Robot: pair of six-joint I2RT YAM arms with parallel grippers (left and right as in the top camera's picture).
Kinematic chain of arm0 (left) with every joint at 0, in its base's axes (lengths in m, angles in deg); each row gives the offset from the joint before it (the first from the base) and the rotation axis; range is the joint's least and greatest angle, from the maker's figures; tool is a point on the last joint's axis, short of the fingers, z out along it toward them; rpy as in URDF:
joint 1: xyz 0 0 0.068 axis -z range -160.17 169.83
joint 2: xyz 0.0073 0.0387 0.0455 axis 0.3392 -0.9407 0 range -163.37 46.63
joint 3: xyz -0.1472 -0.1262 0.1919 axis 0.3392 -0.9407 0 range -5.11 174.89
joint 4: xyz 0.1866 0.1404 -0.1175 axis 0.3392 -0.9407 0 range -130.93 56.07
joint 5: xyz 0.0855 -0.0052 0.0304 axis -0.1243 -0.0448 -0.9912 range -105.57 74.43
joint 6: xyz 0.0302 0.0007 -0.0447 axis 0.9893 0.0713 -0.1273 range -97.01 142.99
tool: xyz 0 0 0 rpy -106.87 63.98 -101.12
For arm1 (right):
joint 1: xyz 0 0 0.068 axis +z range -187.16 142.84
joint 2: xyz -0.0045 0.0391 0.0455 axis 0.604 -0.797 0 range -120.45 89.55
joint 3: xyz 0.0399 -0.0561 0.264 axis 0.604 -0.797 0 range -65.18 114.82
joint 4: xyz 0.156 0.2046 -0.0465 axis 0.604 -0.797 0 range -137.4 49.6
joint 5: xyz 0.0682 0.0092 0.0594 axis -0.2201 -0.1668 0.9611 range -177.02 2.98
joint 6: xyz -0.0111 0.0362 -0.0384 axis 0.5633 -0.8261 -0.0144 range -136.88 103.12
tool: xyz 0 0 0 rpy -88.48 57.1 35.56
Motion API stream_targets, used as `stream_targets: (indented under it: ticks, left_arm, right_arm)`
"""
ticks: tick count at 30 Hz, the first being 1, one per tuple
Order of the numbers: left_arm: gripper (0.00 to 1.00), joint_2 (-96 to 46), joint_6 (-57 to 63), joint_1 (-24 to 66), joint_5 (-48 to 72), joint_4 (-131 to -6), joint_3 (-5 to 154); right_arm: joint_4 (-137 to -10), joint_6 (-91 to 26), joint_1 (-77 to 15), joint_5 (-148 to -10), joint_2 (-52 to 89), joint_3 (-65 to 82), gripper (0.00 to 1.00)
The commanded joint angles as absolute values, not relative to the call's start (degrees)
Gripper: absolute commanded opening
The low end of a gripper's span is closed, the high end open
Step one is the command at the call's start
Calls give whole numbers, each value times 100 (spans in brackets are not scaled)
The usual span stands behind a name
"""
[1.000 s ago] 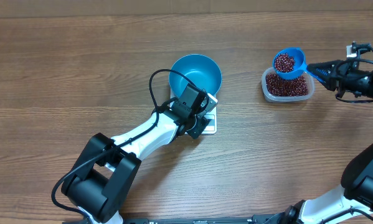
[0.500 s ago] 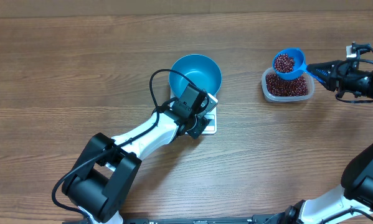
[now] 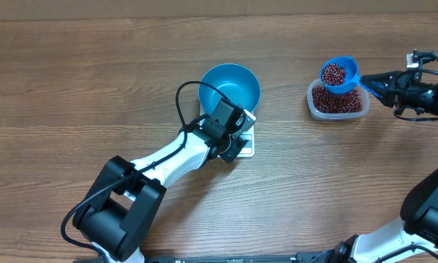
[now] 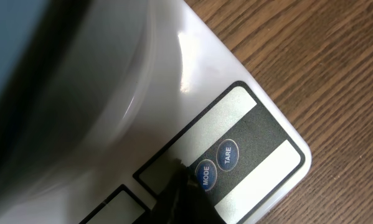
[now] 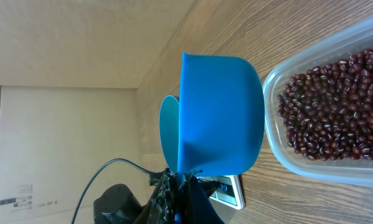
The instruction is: Scoop item into bowl and weigh 150g on scale
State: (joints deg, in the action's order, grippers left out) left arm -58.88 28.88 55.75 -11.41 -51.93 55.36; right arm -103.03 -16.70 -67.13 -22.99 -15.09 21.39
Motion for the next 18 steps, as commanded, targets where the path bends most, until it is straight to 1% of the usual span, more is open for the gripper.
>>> stream_targets:
  ticks: [1, 18]
  left_arm:
    - [4, -6185, 2764, 5575, -1283, -5272, 5503]
    - [4, -6135, 2766, 5575, -1305, -5388, 5547]
  right_arm:
    - [-10293, -1593, -6739, -2207, -1541, 2101, 4]
    - [-10288, -1593, -6739, -2207, -1541, 2101, 4]
